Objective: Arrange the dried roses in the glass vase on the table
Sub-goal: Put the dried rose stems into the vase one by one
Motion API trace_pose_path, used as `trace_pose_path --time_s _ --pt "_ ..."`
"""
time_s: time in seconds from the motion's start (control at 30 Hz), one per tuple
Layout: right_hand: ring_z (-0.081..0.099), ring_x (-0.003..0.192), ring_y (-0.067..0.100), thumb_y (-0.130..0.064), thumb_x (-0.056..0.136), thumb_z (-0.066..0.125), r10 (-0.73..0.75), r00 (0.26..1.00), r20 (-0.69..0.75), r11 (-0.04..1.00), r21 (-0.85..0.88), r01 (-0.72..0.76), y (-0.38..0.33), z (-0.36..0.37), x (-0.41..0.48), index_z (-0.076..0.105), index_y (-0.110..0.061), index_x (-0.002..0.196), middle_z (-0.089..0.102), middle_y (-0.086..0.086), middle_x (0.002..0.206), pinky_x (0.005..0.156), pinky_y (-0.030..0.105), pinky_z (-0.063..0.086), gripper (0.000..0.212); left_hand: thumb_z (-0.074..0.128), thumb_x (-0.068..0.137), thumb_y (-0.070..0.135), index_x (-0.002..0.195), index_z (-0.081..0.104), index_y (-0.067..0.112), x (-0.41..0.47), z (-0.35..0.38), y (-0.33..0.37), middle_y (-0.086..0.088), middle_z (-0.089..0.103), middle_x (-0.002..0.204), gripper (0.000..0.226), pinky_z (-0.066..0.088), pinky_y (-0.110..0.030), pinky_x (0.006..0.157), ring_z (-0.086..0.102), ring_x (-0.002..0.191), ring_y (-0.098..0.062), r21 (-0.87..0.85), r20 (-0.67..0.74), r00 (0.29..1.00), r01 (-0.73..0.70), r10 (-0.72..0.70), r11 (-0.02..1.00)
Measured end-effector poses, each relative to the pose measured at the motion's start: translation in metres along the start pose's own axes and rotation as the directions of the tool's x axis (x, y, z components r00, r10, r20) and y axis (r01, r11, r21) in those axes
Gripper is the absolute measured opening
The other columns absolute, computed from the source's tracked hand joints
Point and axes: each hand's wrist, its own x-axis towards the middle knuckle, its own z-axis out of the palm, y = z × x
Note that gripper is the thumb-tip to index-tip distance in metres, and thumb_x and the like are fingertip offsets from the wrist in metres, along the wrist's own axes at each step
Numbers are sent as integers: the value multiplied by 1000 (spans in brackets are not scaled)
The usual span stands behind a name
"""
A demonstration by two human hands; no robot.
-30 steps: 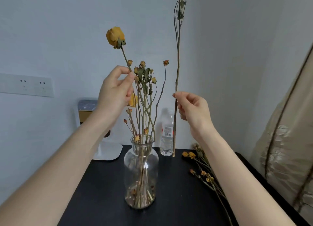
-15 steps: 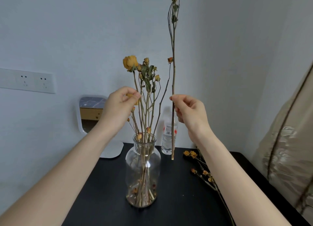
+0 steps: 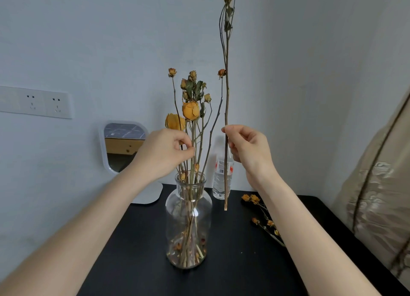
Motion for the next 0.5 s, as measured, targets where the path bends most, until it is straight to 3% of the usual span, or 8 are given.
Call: trace_pose_path --time_s 0.07,0.17,0.3,0.5 --pt "41 39 -1 -18 91 58 1 1000 -2 1000 -8 -1 1 0 0 69 -15 87 49 -13 46 41 10 34 12 66 82 29 78 68 25 -1 1 4 10 46 40 6 38 -22 49 41 37 -3 54 17 1000 -14 13 998" --pt "42 39 -1 -18 91 58 3 1000 -7 1000 -12 -3 2 0 0 69 -16 86 49 -14 44 41 10 34 12 67 81 26 78 70 22 -4 3 10 20 41 36 6 32 -18 49 40 40 -1 110 33 998 -54 51 992" --pt "42 40 -1 -19 91 58 4 1000 -7 1000 -18 -4 2 0 -1 69 -17 85 49 -15 43 42 10 35 12 66 83 25 81 71 18 -4 10 7 23 40 51 9 39 -21 61 39 50 1 144 80 997 -7 -5 990" --pt "42 40 -1 -19 92 57 -2 1000 1 1000 8 2 0 -1 -2 68 -17 87 50 -15 44 42 10 35 13 64 84 29 82 74 17 -16 24 -5 10 60 65 15 48 -25 68 55 61 -5 164 158 977 117 -143 979"
